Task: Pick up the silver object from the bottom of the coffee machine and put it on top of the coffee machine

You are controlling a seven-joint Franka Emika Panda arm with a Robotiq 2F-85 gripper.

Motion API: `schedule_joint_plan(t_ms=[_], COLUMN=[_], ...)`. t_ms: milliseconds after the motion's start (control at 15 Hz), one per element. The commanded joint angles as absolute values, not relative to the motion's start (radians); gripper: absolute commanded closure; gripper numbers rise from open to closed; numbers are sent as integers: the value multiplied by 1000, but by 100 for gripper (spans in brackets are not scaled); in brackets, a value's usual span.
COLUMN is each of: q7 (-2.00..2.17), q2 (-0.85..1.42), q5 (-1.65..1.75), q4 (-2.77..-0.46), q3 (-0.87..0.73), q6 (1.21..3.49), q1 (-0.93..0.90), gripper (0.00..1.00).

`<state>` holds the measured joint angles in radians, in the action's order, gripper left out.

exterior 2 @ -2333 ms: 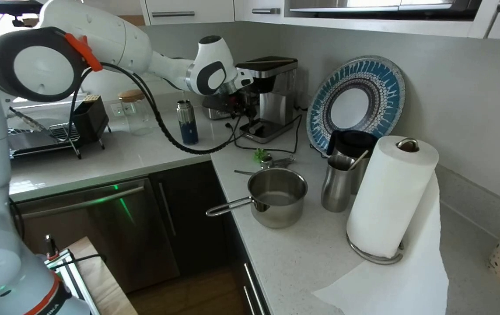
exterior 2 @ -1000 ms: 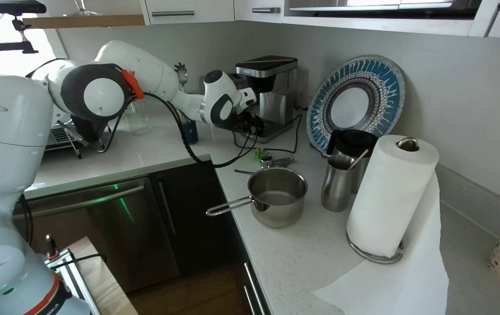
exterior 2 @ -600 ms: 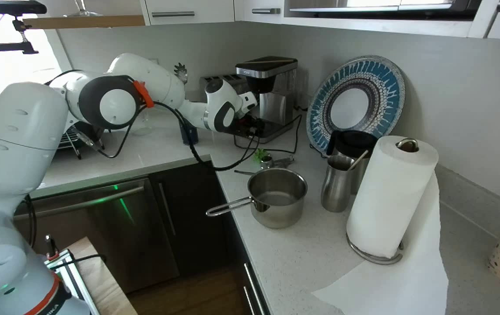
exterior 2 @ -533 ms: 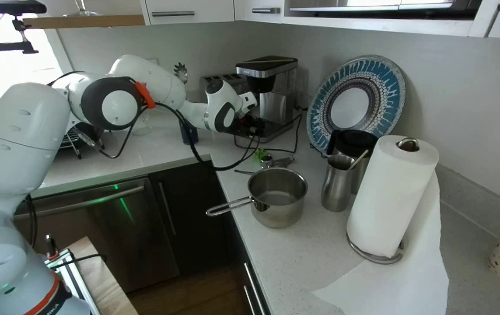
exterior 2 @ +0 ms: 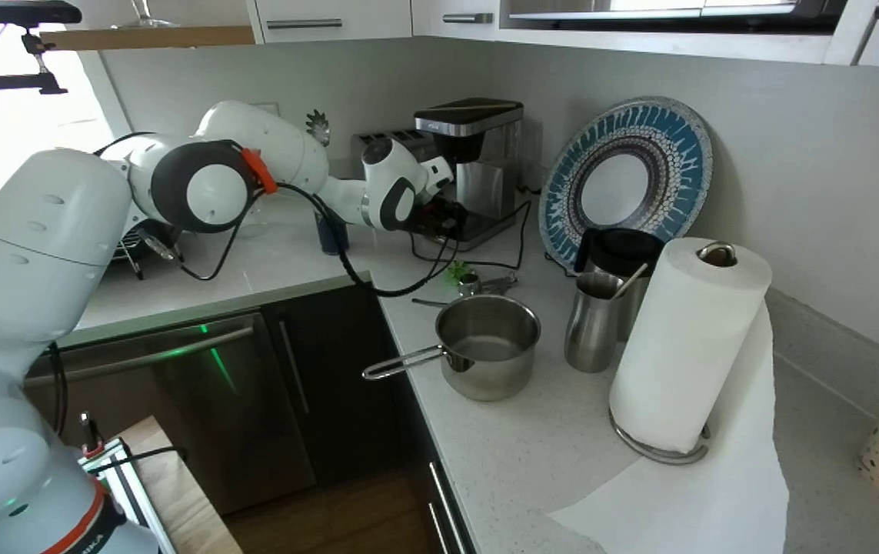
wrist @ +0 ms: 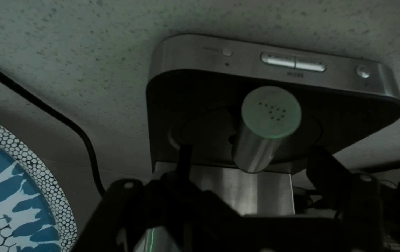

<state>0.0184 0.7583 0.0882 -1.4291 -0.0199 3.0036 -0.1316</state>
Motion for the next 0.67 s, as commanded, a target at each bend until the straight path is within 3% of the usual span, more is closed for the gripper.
schedule_joint_plan(t_ms=[0, 67, 200, 333, 400, 600], q7=[19, 19, 24, 27, 26, 22], q2=[817, 824, 834, 839, 838, 843], q5=[64, 60, 53, 47, 44, 33], q4=[-1363, -1354, -1336, -1321, -1314, -1293], q3=[6, 10, 10, 8, 11, 21], q6=[3002, 2999, 2990, 2988, 2983, 2946], q1=[-120, -119, -122, -123, -121, -115], gripper=[19, 22, 21, 28, 46, 71])
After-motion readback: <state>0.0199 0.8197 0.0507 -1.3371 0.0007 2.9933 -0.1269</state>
